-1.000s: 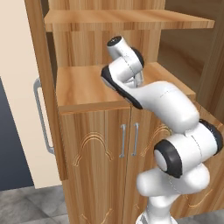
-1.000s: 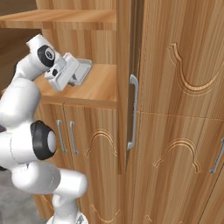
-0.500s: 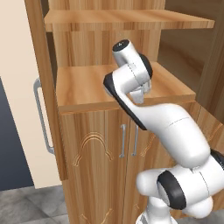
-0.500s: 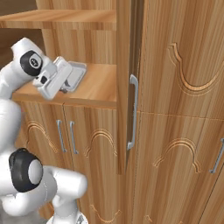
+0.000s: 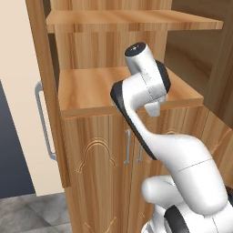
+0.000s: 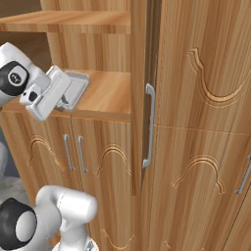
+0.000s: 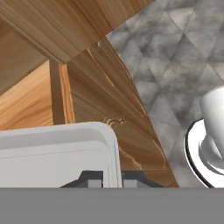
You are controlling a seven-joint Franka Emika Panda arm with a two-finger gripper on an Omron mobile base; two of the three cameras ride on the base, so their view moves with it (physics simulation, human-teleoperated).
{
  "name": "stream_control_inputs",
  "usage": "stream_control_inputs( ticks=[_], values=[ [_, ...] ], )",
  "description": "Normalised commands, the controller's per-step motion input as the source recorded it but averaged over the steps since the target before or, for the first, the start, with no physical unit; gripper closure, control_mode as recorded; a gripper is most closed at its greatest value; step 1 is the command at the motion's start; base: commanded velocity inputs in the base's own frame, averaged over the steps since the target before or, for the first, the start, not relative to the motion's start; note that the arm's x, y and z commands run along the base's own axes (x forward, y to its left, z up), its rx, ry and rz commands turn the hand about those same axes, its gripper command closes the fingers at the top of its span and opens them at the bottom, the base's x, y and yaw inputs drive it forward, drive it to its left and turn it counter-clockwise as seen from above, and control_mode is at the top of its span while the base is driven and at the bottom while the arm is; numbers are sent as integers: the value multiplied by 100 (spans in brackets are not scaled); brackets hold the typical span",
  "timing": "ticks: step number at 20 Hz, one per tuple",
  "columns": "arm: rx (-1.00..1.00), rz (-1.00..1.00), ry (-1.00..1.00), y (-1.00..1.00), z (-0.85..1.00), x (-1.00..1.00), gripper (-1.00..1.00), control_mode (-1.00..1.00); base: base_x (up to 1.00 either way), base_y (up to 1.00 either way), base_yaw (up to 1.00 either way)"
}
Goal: Retrieve the tupperware from the cabinet, then place the raw meat into the tupperware to avoid contamination.
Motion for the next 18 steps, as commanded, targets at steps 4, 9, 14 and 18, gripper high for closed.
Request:
stream_control_inputs(
  ticks=[4, 9, 14, 18],
  values=[
    [0, -1, 1, -1, 19, -82, 100, -100, 0, 0, 0],
    [0, -4, 18, -9, 19, -66, 100, -100, 0, 0, 0],
    [0, -1, 34, 0, 5, -25, 100, -100, 0, 0, 0],
    [2, 0, 8, -2, 0, 0, 100, -100, 0, 0, 0]
  ],
)
